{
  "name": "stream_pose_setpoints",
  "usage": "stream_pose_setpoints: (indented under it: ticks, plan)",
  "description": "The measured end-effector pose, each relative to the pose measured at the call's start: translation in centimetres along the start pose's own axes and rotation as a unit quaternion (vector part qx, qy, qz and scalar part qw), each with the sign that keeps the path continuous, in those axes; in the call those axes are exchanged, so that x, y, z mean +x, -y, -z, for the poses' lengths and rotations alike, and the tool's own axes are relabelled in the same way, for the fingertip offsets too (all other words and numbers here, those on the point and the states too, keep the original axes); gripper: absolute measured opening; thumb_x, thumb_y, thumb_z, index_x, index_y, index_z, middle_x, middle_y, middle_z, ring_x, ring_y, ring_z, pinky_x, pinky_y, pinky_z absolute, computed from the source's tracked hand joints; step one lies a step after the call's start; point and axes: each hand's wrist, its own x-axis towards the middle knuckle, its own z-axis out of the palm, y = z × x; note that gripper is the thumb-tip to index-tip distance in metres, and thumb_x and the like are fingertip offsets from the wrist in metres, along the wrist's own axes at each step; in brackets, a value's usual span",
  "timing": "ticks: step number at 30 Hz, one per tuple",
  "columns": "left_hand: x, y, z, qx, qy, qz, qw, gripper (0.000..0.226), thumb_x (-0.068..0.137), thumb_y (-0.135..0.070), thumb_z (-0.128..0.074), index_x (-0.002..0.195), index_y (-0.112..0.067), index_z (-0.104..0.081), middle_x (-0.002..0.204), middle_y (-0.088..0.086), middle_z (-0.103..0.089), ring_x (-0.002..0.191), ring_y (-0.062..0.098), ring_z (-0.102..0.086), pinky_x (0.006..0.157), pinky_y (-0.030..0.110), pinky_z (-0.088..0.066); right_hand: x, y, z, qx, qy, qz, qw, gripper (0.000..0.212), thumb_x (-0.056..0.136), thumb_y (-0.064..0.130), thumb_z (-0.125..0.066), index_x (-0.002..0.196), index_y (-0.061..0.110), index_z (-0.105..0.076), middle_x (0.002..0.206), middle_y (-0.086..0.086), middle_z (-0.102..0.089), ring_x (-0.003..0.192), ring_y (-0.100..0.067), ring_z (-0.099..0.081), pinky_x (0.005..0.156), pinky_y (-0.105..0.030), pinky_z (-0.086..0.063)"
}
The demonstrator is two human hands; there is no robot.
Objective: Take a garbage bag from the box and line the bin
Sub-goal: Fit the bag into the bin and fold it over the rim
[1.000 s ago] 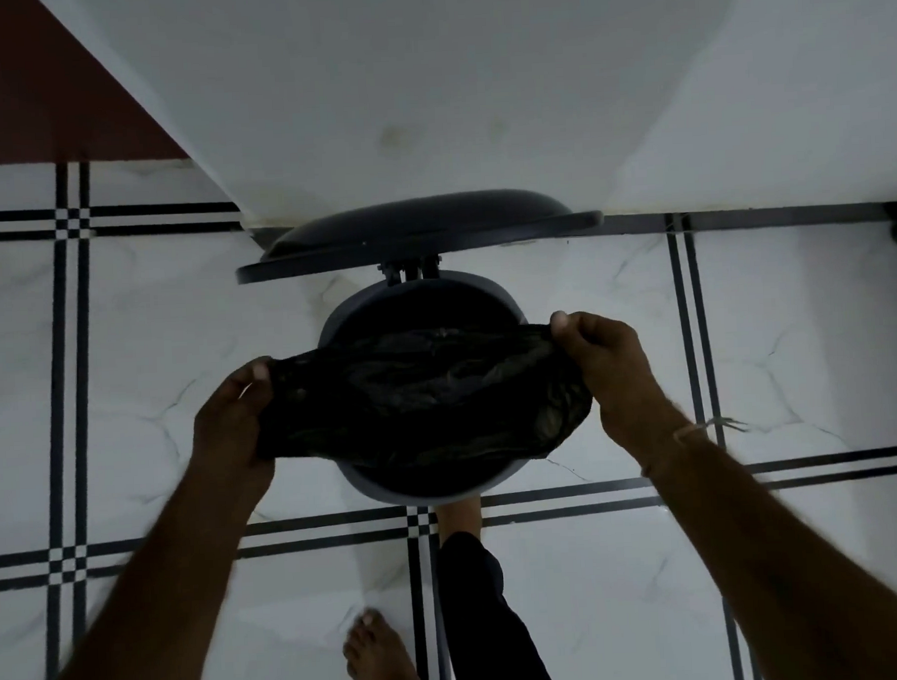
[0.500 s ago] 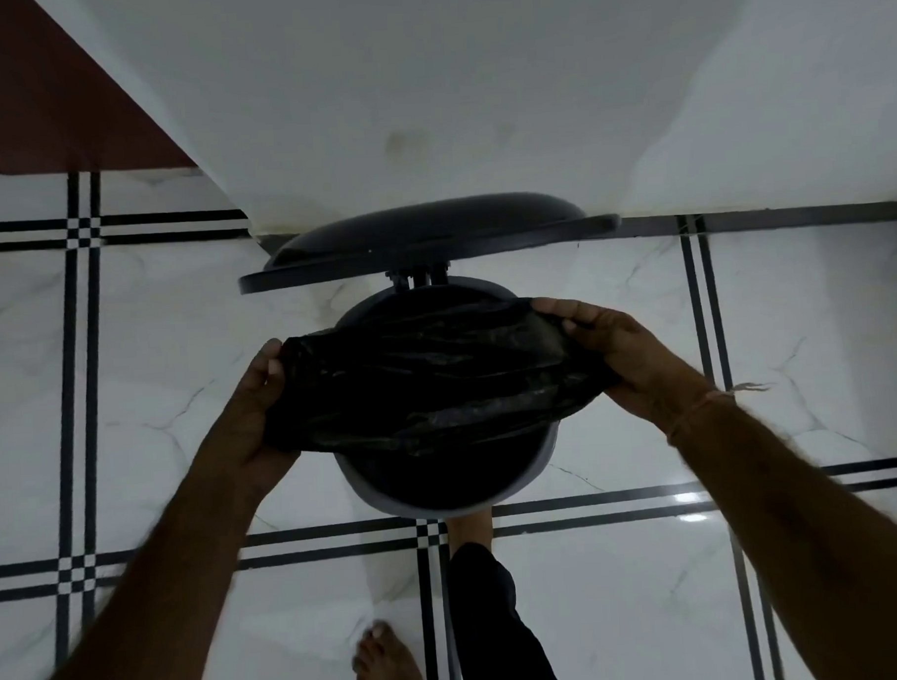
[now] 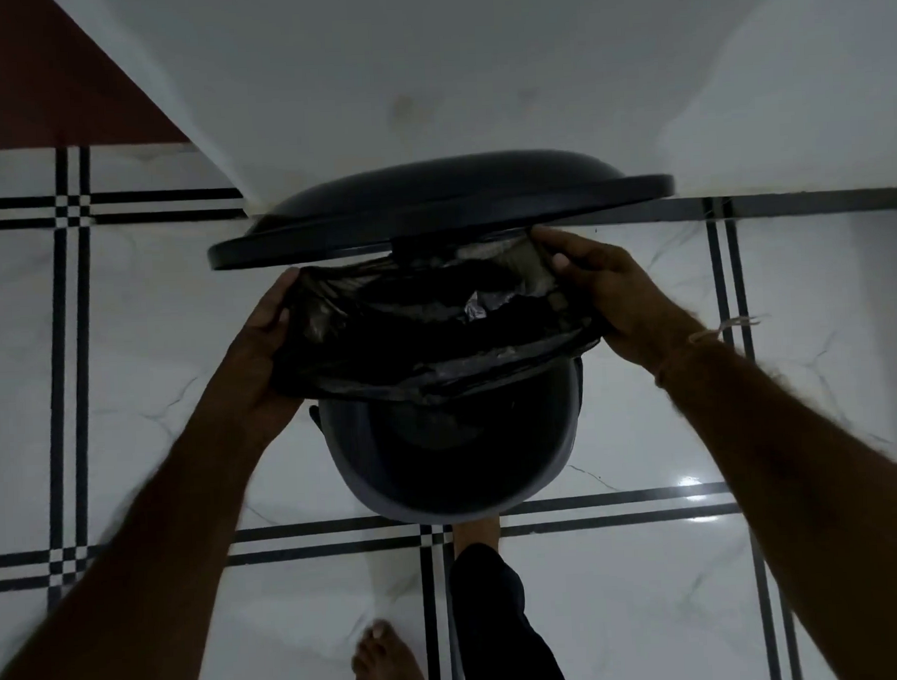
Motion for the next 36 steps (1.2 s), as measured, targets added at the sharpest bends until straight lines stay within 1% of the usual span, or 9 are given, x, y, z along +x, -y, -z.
stream_pose_setpoints:
  ticks: [8, 12, 14, 16, 18, 21, 25, 30, 36]
  plan:
    - [-0.4, 2.2, 1.4, 0.022, -0.008, 0.083, 0.996, 0.045, 0.104, -0.007, -0.042, 0.148, -0.014, -0.052, 0.135, 0.002, -0.067, 0.116, 0.015, -0.069, 0.087, 0.026, -0.060, -1.6, -2.7, 0.5, -0.004, 0.037, -0.063, 0.997, 0.035, 0.107, 0.012, -0.047, 0.138, 0.004, -0.062, 0.131, -0.016, -0.070, 0.122, -0.025, -0.068, 0.101, -0.034, -0.057]
    - [-1.8, 2.5, 2.0, 0.030, -0.044, 0.107, 0.993, 0.038, 0.104, 0.001, -0.042, 0.123, -0.015, -0.071, 0.116, 0.003, -0.077, 0.097, 0.016, -0.076, 0.079, 0.027, -0.063, -3.0, -3.8, 0.6, 0.019, -0.018, -0.066, 0.997, 0.031, 0.105, 0.011, -0.050, 0.129, 0.001, -0.067, 0.122, -0.022, -0.072, 0.116, -0.033, -0.069, 0.097, -0.038, -0.059]
    - [-3.0, 3.2, 1.9, 0.017, -0.053, 0.122, 0.991, 0.038, 0.100, 0.002, -0.049, 0.101, -0.019, -0.081, 0.099, 0.004, -0.081, 0.083, 0.016, -0.078, 0.070, 0.026, -0.063, -4.0, -4.3, 0.8, 0.026, -0.046, -0.076, 0.996, 0.031, 0.105, 0.012, -0.052, 0.128, -0.002, -0.067, 0.121, -0.028, -0.071, 0.111, -0.038, -0.069, 0.092, -0.045, -0.059]
    - [-4.3, 4.0, 1.9, -0.028, -0.055, 0.135, 0.989, 0.022, 0.088, -0.011, -0.073, 0.110, -0.009, -0.075, 0.100, 0.007, -0.079, 0.085, 0.018, -0.078, 0.074, 0.028, -0.064, -4.9, -4.8, 0.8, 0.043, -0.064, -0.078, 0.994, 0.030, 0.104, 0.011, -0.052, 0.125, -0.003, -0.068, 0.109, -0.021, -0.075, 0.098, -0.031, -0.073, 0.079, -0.040, -0.062]
    - [-5.2, 5.0, 2.0, -0.072, -0.060, 0.155, 0.983, 0.085, 0.063, -0.031, -0.095, 0.133, 0.000, -0.059, 0.116, 0.012, -0.073, 0.102, 0.023, -0.073, 0.086, 0.032, -0.062, -6.1, -5.4, 0.8, 0.073, -0.085, -0.087, 0.990, 0.026, 0.104, 0.009, -0.054, 0.121, -0.002, -0.069, 0.098, -0.012, -0.078, 0.088, -0.021, -0.075, 0.073, -0.031, -0.062]
    - [-7.2, 6.2, 1.3, -0.120, -0.074, 0.185, 0.973, 0.059, 0.083, -0.037, -0.076, 0.135, -0.014, -0.060, 0.126, 0.007, -0.068, 0.115, 0.022, -0.066, 0.091, 0.036, -0.056, -7.7, -6.7, 0.6, 0.125, -0.130, -0.107, 0.978, 0.029, 0.102, 0.010, -0.058, 0.125, -0.006, -0.064, 0.095, -0.011, -0.074, 0.077, -0.014, -0.069, 0.065, -0.021, -0.057]
    - [-9.8, 8.0, 0.8, -0.170, -0.092, 0.215, 0.957, 0.023, 0.100, -0.031, -0.052, 0.113, -0.021, -0.068, 0.107, -0.003, -0.073, 0.086, 0.008, -0.073, 0.067, 0.023, -0.059, -9.5, -7.2, -0.1, 0.163, -0.162, -0.136, 0.964, 0.017, 0.100, 0.007, -0.062, 0.113, -0.003, -0.065, 0.078, -0.002, -0.075, 0.066, -0.006, -0.069, 0.058, -0.016, -0.054]
    - [-11.8, 8.9, -0.2, -0.188, -0.128, 0.221, 0.948, 0.019, 0.099, -0.035, -0.056, 0.100, -0.025, -0.072, 0.089, -0.008, -0.075, 0.078, 0.008, -0.064, 0.055, 0.022, -0.054, -10.7, -6.9, -0.7, 0.156, -0.169, -0.171, 0.958, 0.014, 0.099, 0.013, -0.064, 0.088, 0.006, -0.069, 0.076, -0.004, -0.069, 0.067, -0.010, -0.060, 0.055, -0.016, -0.050]
    - [-13.3, 9.6, -1.6, -0.226, -0.151, 0.221, 0.937, 0.029, 0.092, -0.046, -0.058, 0.084, -0.032, -0.082, 0.089, -0.013, -0.076, 0.062, 0.003, -0.065, 0.051, 0.018, -0.050, -11.3, -6.4, -0.7, 0.201, -0.165, -0.210, 0.943, 0.023, 0.103, 0.033, -0.057, 0.085, 0.019, -0.061, 0.077, 0.005, -0.061, 0.048, -0.001, -0.048, 0.043, -0.016, -0.024]
